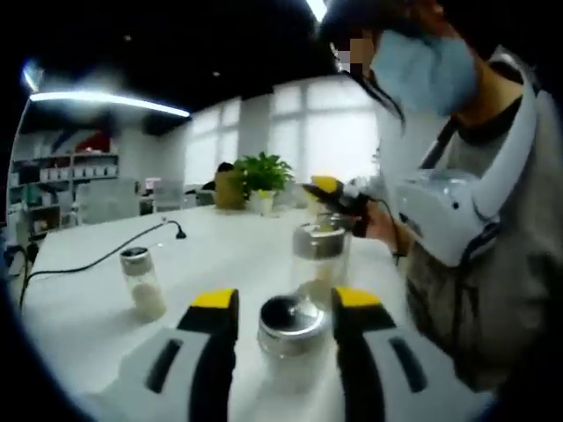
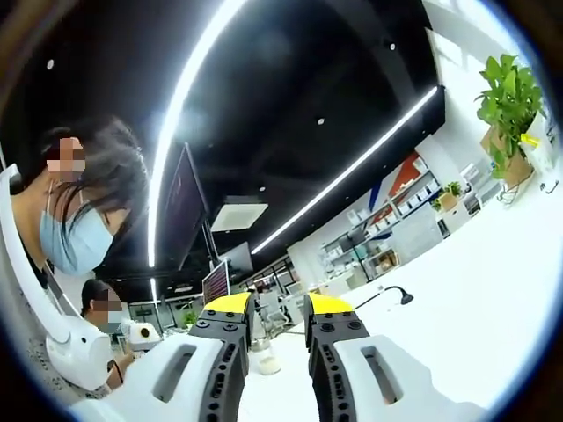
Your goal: Rotate the seasoning bottle until the label or dispensing opening points toward the visible target arrow and the bottle remains upright within the marked orientation range
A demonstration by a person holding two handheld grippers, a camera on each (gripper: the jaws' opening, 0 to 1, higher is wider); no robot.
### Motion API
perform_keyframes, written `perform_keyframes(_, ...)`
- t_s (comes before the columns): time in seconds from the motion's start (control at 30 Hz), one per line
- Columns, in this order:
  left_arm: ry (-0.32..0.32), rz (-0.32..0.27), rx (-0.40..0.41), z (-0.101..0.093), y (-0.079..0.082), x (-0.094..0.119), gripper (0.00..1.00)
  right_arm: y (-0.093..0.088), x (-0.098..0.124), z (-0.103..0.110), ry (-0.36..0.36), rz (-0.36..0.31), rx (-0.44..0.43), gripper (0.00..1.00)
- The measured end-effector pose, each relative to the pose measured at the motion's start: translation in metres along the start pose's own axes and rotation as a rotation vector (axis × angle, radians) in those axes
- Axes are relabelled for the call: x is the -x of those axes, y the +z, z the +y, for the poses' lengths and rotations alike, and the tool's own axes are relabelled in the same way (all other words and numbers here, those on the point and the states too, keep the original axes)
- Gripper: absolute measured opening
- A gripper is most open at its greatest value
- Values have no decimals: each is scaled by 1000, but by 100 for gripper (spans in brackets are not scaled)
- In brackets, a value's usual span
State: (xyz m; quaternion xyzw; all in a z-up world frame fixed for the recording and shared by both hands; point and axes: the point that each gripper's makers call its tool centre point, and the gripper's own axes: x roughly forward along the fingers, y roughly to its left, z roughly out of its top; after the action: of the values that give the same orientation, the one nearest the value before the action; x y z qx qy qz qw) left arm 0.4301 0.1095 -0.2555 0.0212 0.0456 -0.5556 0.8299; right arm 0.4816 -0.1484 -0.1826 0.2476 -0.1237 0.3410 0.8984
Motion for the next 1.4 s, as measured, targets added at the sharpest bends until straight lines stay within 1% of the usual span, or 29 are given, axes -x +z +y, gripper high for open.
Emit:
perform_keyframes(0.03, 10, 1, -5, 0, 0, 1, 44, 0, 0, 0, -2, 2, 3, 22)
perform_keyframes(0.07, 36, 3, -8, 1, -1, 1, 44, 0, -1, 0, -3, 1, 4, 22)
perform_keyframes(0.2, 170, -17, -40, 7, -5, 2, 46, -2, -5, -4, -21, -1, -8, 22)
perform_keyframes(0.23, 197, -55, -56, 6, -2, 4, 44, -3, -7, -4, -24, 4, -10, 21)
perform_keyframes(0.3, 261, -153, -7, 9, 8, 12, 41, -6, -9, -5, -28, 19, -13, 21)
perform_keyframes(0.33, 285, -203, 28, 10, 12, 15, 41, -11, -11, -5, -33, 48, -5, 21)
perform_keyframes(0.37, 309, -236, 45, 12, 14, 18, 42, -15, -11, -7, -45, 76, 16, 20)
perform_keyframes(0.4, 332, -261, 49, 13, 16, 20, 43, -15, -13, -7, -48, 80, 26, 20)
perform_keyframes(0.47, 342, -258, 45, 13, 14, 21, 44, -15, -13, -7, -44, 78, 20, 19)
perform_keyframes(0.5, 364, -258, 55, 16, 13, 21, 43, -13, -13, -7, -42, 69, 7, 19)
perform_keyframes(0.53, 396, -257, 82, 21, 11, 23, 42, -12, -13, -7, -41, 63, 0, 19)
perform_keyframes(0.57, 410, -266, 95, 23, 12, 23, 42, -10, -13, -8, -42, 59, -1, 19)
perform_keyframes(0.63, 438, -287, 105, 25, 14, 24, 44, -9, -12, -8, -48, 52, 1, 19)
perform_keyframes(0.7, 465, -284, 92, 22, 14, 24, 48, -9, -11, -9, -55, 51, -2, 19)
perform_keyframes(0.73, 473, -280, 90, 20, 14, 23, 49, -10, -9, -10, -59, 55, -7, 19)
perform_keyframes(0.77, 469, -283, 112, 18, 14, 22, 50, -10, -8, -11, -64, 60, -9, 19)
perform_keyframes(0.8, 457, -308, 155, 13, 16, 18, 50, -11, -7, -12, -69, 66, -8, 19)
perform_keyframes(0.83, 457, -319, 164, 11, 16, 15, 50, -10, -5, -13, -73, 69, -6, 19)
perform_keyframes(0.87, 463, -310, 159, 9, 15, 12, 50, -9, -3, -13, -76, 70, -2, 19)
perform_keyframes(0.97, 561, -253, 47, 13, 10, 10, 50, -5, 4, -18, -91, 60, -3, 19)
perform_keyframes(1.0, 581, -238, 26, 13, 9, 9, 50, -4, 6, -20, -96, 56, -6, 19)
perform_keyframes(1.07, 627, -239, -45, 12, 11, 9, 49, -3, 8, -24, -106, 48, -12, 17)
perform_keyframes(1.13, 652, -213, -87, 10, 8, 7, 47, -2, 10, -26, -109, 31, -22, 15)
perform_keyframes(1.17, 657, -213, -98, 7, 8, 3, 47, -2, 11, -27, -108, 24, -32, 15)
perform_keyframes(1.3, 707, -210, -111, 10, 4, 6, 45, -4, 10, -28, -110, 23, -45, 15)
perform_keyframes(1.33, 713, -211, -97, 12, 2, 6, 45, -5, 10, -28, -110, 24, -46, 15)
perform_keyframes(1.4, 712, -217, -45, 14, -5, 5, 47, -5, 10, -28, -109, 25, -49, 15)
